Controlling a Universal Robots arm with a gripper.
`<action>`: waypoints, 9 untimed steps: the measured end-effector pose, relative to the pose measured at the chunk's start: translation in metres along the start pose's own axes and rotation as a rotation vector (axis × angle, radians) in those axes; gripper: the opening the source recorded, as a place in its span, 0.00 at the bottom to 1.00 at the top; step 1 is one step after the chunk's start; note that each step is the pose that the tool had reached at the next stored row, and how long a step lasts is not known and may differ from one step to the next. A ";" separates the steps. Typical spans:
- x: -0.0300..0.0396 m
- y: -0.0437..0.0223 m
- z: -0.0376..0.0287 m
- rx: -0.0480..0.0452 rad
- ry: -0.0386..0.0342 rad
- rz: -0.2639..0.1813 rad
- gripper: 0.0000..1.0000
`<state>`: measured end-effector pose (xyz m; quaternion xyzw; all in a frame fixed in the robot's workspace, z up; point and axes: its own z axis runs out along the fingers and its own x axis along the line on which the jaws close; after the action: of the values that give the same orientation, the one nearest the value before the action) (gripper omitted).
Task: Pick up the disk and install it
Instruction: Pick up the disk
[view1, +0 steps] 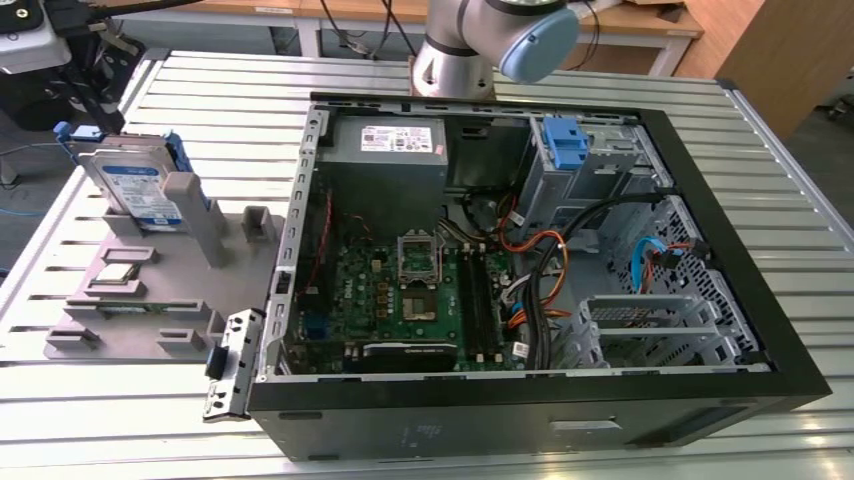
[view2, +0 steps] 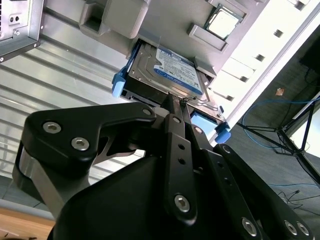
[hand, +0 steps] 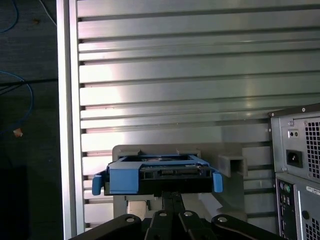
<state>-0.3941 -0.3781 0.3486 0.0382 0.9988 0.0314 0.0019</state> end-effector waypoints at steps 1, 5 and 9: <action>0.0000 0.0000 0.0001 0.0000 -0.0001 0.000 0.10; 0.0007 -0.0001 0.0000 0.0000 0.0000 0.000 0.10; 0.0009 -0.0001 0.0000 0.0000 0.0000 0.000 0.10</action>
<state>-0.3950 -0.3781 0.3485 0.0381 0.9988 0.0314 0.0019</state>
